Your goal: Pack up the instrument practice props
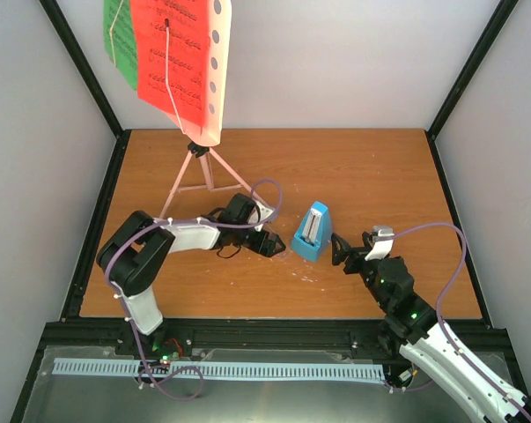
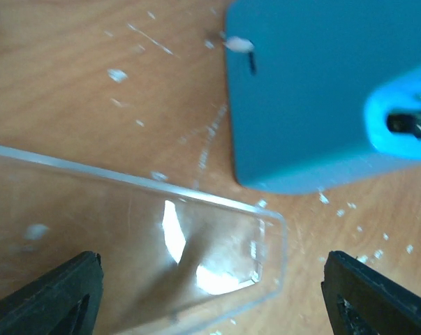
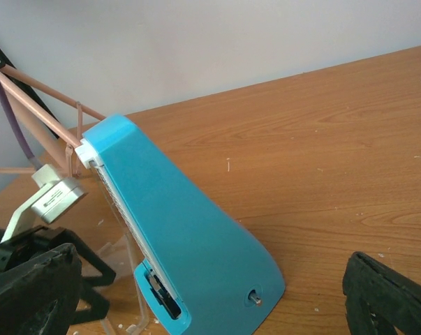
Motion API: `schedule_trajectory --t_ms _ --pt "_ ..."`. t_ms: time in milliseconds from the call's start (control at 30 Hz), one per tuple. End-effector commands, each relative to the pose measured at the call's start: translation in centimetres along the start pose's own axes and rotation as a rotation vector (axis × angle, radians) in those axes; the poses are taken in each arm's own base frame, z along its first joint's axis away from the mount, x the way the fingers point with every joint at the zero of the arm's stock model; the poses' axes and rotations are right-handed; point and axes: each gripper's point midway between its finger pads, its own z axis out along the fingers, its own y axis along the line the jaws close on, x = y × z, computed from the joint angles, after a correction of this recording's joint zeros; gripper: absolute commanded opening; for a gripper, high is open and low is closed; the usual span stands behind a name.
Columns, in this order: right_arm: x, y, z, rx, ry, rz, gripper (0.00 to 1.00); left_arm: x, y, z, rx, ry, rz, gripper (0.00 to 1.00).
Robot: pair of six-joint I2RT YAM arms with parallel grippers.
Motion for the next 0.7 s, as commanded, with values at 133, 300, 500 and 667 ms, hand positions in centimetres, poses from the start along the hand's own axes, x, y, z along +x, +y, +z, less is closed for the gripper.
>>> schedule_trajectory --t_ms 133,300,500,667 --pt "0.7 -0.4 0.2 0.006 0.004 0.005 1.00 5.1 -2.6 -0.8 0.047 0.111 -0.068 0.87" --pt "0.7 -0.3 0.3 0.001 0.002 0.011 1.00 6.0 -3.3 -1.9 0.071 0.112 -0.078 0.87" --pt "0.8 -0.2 0.3 -0.005 0.005 0.017 1.00 7.1 -5.2 -1.7 0.054 0.157 -0.018 0.86" --pt "0.8 -0.1 0.3 -0.010 0.007 0.022 1.00 8.7 -7.0 -0.6 0.035 0.216 0.030 0.85"
